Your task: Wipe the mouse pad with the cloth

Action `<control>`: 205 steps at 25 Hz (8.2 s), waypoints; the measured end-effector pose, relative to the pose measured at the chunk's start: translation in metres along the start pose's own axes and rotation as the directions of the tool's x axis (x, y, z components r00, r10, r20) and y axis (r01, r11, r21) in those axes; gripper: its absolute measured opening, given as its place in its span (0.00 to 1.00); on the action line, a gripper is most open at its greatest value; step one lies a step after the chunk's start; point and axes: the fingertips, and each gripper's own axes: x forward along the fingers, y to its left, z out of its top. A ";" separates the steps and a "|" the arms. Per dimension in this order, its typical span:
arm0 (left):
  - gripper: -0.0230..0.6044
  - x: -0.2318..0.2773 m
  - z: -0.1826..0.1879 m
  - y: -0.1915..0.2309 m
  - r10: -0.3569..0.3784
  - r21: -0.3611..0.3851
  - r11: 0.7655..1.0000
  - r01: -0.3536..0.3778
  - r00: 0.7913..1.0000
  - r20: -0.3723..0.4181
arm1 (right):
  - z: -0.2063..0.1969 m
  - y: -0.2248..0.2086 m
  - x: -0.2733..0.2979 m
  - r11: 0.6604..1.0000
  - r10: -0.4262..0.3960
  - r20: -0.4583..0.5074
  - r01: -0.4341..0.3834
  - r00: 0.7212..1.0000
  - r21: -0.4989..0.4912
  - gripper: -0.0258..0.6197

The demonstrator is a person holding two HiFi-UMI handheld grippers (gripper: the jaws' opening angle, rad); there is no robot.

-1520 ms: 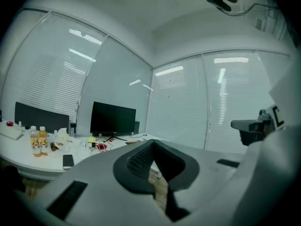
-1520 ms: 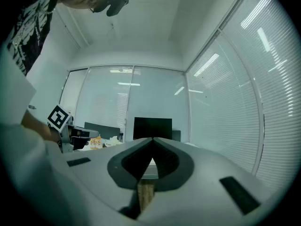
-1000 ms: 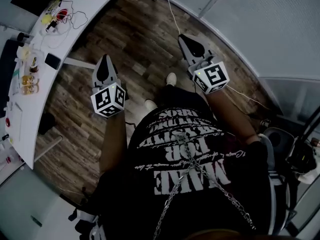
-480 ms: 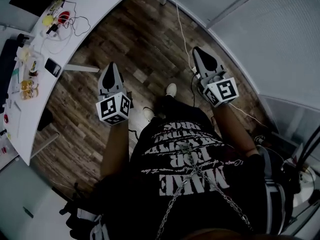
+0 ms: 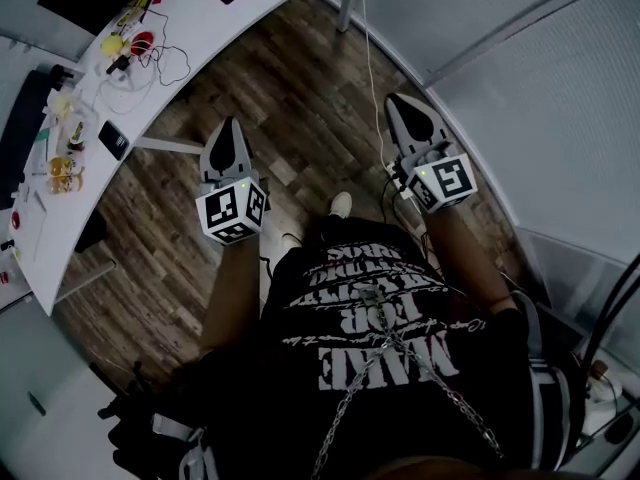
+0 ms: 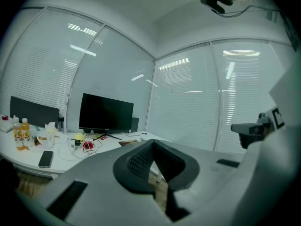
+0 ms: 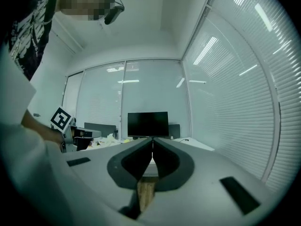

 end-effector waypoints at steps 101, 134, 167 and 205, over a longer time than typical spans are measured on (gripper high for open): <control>0.04 0.336 0.084 0.178 0.061 -0.075 0.995 -0.060 0.998 0.019 | 0.017 -0.130 0.394 0.994 0.100 -0.079 -0.096 0.992 0.057 0.04; 0.04 0.541 0.076 0.167 0.237 -0.094 0.965 -0.246 0.966 -0.101 | 0.007 -0.288 0.579 0.938 0.337 -0.110 -0.324 0.935 0.120 0.04; 0.04 0.684 -0.108 0.269 -0.007 -0.192 0.976 -0.106 0.860 -0.510 | -0.249 -0.285 0.727 0.961 0.266 -0.635 -0.146 0.725 0.236 0.21; 0.04 0.540 -0.095 0.402 0.389 -0.212 0.818 -0.534 0.786 -0.481 | -0.287 -0.024 0.810 0.721 0.613 -0.708 -0.615 0.352 0.319 0.07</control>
